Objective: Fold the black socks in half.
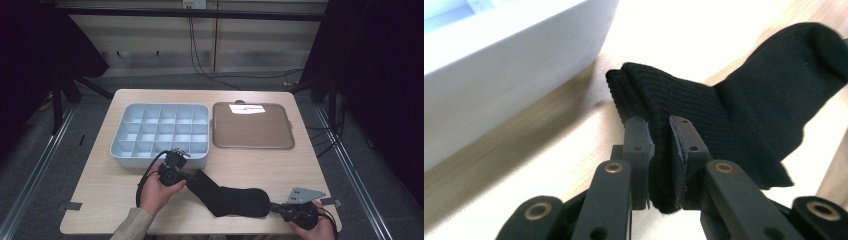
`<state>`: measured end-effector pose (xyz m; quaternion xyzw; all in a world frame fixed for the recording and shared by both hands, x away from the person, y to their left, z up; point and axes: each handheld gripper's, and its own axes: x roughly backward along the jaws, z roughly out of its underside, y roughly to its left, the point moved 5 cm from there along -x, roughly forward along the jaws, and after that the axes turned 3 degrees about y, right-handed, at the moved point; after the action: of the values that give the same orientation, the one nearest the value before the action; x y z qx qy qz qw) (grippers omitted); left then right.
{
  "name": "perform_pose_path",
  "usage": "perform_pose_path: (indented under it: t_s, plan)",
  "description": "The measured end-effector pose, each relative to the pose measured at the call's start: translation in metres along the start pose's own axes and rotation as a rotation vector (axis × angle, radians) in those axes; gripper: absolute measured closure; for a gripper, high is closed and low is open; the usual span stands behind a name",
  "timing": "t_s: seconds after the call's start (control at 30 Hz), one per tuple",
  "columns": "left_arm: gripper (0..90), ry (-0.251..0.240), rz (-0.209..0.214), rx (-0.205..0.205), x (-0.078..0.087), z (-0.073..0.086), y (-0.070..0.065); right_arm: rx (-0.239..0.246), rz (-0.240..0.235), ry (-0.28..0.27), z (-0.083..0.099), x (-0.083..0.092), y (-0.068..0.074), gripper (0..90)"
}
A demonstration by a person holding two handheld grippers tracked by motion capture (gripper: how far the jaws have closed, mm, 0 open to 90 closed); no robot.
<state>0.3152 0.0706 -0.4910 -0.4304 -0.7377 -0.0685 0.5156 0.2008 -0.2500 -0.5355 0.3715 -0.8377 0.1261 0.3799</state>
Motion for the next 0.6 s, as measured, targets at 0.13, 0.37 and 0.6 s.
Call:
perform_pose_path:
  t_s: [0.13, 0.37, 0.6]
  plan:
    - [79.3, 0.002, 0.005, 0.013, 0.007, 0.0, -0.001, 0.011, -0.017, 0.001, -0.004, -0.004, 0.004, 90.0]
    - [79.5, 0.009, 0.003, 0.018, 0.015, 0.002, 0.0, 0.023, -0.033, 0.005, -0.009, -0.009, 0.007, 90.0]
    - [79.6, 0.008, 0.004, 0.021, 0.023, 0.004, 0.001, 0.045, -0.05, 0.005, -0.017, -0.015, 0.01, 90.0]
